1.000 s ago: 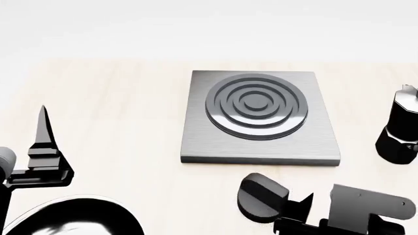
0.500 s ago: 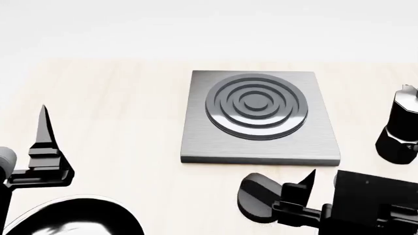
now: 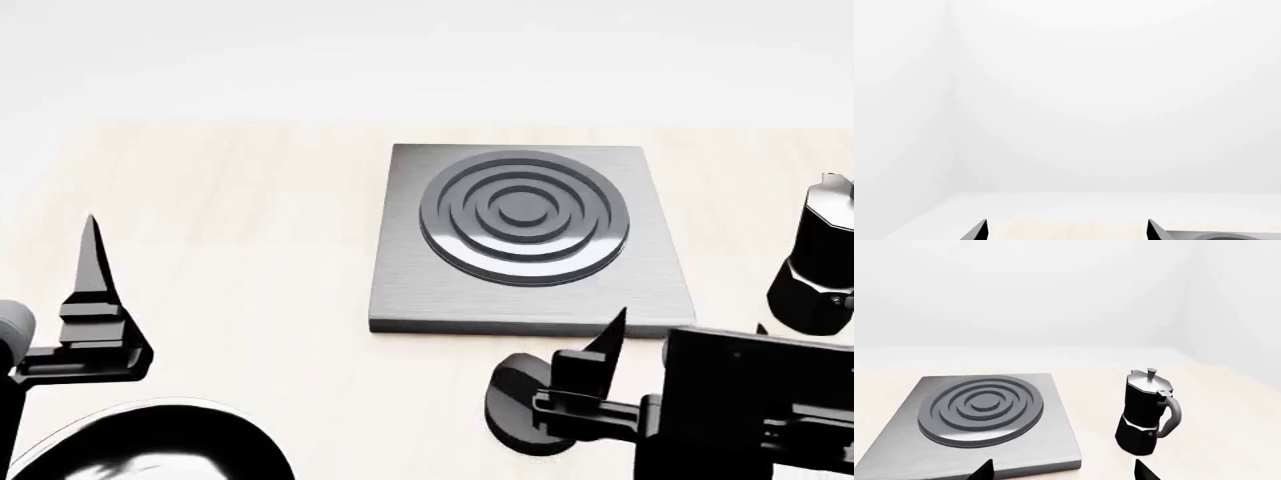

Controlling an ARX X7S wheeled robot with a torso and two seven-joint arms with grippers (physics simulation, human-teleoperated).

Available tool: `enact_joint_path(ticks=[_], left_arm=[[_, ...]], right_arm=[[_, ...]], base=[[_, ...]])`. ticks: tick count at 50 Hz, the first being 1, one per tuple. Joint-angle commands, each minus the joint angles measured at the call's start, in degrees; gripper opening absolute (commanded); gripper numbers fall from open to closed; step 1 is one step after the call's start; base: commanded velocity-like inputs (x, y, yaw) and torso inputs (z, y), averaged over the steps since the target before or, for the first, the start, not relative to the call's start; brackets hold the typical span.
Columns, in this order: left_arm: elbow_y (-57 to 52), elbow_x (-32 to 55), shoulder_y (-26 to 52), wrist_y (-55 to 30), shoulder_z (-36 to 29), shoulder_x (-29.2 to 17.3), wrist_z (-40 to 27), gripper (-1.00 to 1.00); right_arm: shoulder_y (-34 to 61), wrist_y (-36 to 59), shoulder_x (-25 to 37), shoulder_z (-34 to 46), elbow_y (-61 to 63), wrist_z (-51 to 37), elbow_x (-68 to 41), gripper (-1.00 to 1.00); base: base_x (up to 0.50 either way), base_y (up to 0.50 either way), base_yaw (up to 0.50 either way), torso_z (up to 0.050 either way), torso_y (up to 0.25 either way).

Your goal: Turn on the stove.

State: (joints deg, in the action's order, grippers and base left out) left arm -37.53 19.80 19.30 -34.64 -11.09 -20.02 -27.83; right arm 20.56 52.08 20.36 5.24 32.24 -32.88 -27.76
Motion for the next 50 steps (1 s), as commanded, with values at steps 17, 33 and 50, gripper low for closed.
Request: enact_joint_path(ticks=[17, 33, 50], left_arm=[[0.29, 0.49, 0.10, 0.26, -0.09, -0.31, -0.30, 1.00], [0.04, 0.67, 0.20, 0.00, -0.41, -0.52, -0.65, 1.00], [0.01, 0.70, 0.22, 0.19, -0.90, -0.73, -0.83, 1.00]], right_arm=[[1.96, 1.99, 2.06, 5.05, 7.93, -1.35, 1.32, 1.00], [3.80, 4.15, 2.60, 7.94, 12.06, -2.33, 1.64, 1.00], [4.94, 4.51, 3.71, 11.08, 14.99, -3.68, 3.54, 1.00]], base=[[0.00, 0.00, 0.00, 0.000, 0.000], [0.00, 0.00, 0.00, 0.000, 0.000], [0.00, 0.00, 0.00, 0.000, 0.000]])
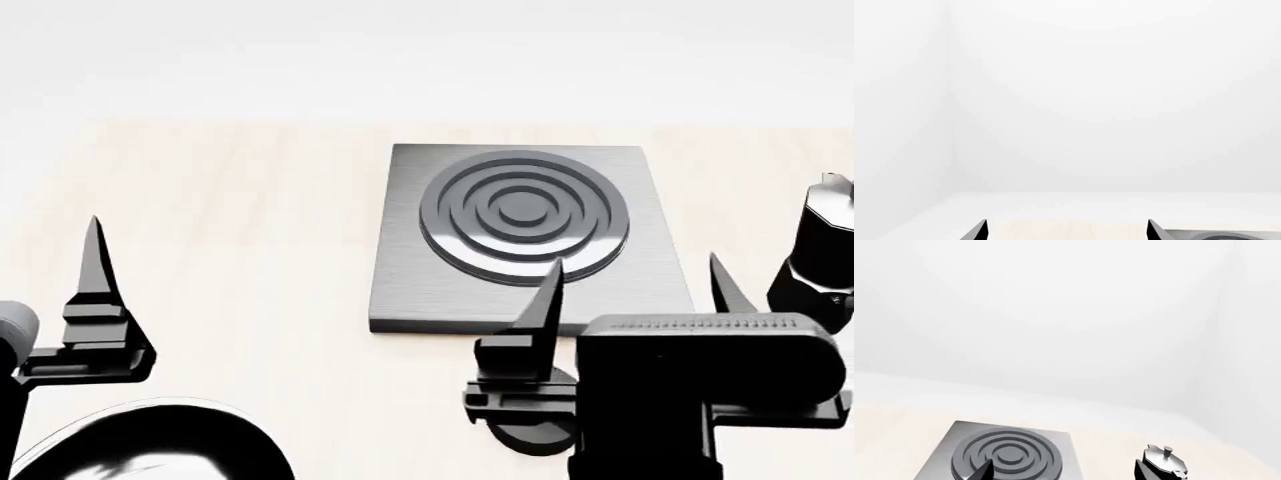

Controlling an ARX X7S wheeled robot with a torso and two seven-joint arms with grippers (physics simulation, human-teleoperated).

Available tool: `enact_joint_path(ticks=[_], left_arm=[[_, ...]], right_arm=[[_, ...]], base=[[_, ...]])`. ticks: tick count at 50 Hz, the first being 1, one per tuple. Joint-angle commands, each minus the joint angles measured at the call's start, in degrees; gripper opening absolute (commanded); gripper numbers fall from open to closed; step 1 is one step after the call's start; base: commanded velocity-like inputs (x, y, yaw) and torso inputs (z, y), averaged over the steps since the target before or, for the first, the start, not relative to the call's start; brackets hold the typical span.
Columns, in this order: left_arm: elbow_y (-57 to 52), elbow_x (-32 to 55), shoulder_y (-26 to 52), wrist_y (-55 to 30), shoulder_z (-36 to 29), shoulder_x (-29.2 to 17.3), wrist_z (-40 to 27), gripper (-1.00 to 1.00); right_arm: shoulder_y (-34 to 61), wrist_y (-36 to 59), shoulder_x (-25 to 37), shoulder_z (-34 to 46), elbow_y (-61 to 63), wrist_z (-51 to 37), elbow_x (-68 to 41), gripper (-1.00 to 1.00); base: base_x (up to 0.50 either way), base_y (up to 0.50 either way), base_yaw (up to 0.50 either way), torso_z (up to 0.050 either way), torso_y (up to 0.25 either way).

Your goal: Turn on the stove.

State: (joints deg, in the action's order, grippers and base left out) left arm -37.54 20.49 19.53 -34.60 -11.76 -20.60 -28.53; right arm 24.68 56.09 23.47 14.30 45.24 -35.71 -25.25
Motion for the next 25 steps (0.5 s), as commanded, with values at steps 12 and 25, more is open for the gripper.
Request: enact_joint_path(ticks=[12, 25], left_arm=[[0.22, -0.02, 0.06, 0.40, -0.70, -0.21, -0.19, 1.00], [0.01, 0.17, 0.10, 0.31, -0.86, -0.38, -0.42, 1.00]], right_arm=[[1.27, -1.79, 1.91, 5.13, 2.45, -1.60, 4.02, 1.00], [1.92, -2.95, 2.70, 7.16, 4.09, -1.84, 5.38, 1.00]], base=[[0.00, 0.00, 0.00, 0.000, 0.000], [0.00, 0.00, 0.00, 0.000, 0.000]])
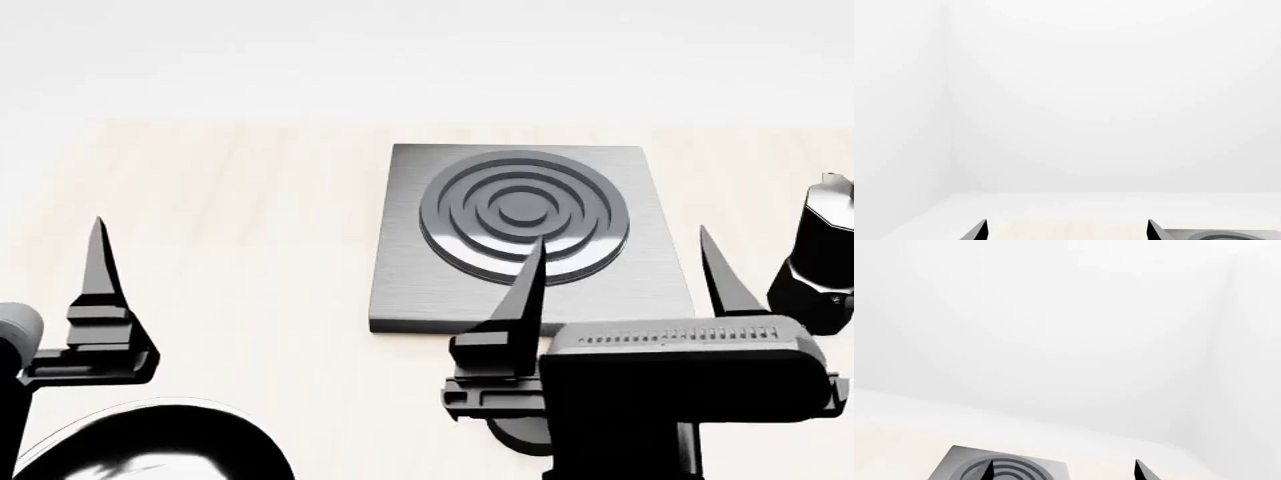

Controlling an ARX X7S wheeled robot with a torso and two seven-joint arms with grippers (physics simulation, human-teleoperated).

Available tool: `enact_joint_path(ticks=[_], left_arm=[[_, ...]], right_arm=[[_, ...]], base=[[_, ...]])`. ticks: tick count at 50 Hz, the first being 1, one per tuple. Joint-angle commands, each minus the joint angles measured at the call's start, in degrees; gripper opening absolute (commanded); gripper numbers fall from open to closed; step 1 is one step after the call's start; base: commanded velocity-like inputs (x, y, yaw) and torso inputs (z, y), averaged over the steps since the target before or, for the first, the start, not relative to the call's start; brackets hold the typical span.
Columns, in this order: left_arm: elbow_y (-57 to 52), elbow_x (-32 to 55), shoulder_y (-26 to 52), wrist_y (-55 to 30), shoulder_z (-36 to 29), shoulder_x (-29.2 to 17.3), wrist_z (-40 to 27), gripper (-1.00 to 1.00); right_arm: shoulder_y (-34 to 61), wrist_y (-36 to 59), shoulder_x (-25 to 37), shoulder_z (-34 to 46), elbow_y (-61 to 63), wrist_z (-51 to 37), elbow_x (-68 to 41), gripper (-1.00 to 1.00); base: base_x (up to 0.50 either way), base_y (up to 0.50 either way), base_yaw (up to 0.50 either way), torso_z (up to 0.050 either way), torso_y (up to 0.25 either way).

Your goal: Turn on the stove.

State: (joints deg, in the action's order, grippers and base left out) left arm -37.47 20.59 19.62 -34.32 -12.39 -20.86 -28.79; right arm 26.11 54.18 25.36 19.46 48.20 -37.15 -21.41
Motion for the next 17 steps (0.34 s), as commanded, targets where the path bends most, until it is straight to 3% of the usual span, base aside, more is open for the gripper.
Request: enact_joint_path(ticks=[1, 17], left_arm=[[-0.10, 0.15, 0.05, -0.05, -0.19, -0.13, -0.18, 1.00], [-0.13, 0.43, 0.06, 0.10, -0.23, -0.29, -0.39, 1.00]], right_arm=[[0.49, -1.01, 0.75, 1.93, 1.17, -0.49, 1.51, 1.00], [1.29, -0.80, 1.32, 2.92, 2.92, -1.03, 2.04, 1.00]], base=[[0.00, 0.00, 0.00, 0.000, 0.000], [0.00, 0.00, 0.00, 0.000, 0.000]])
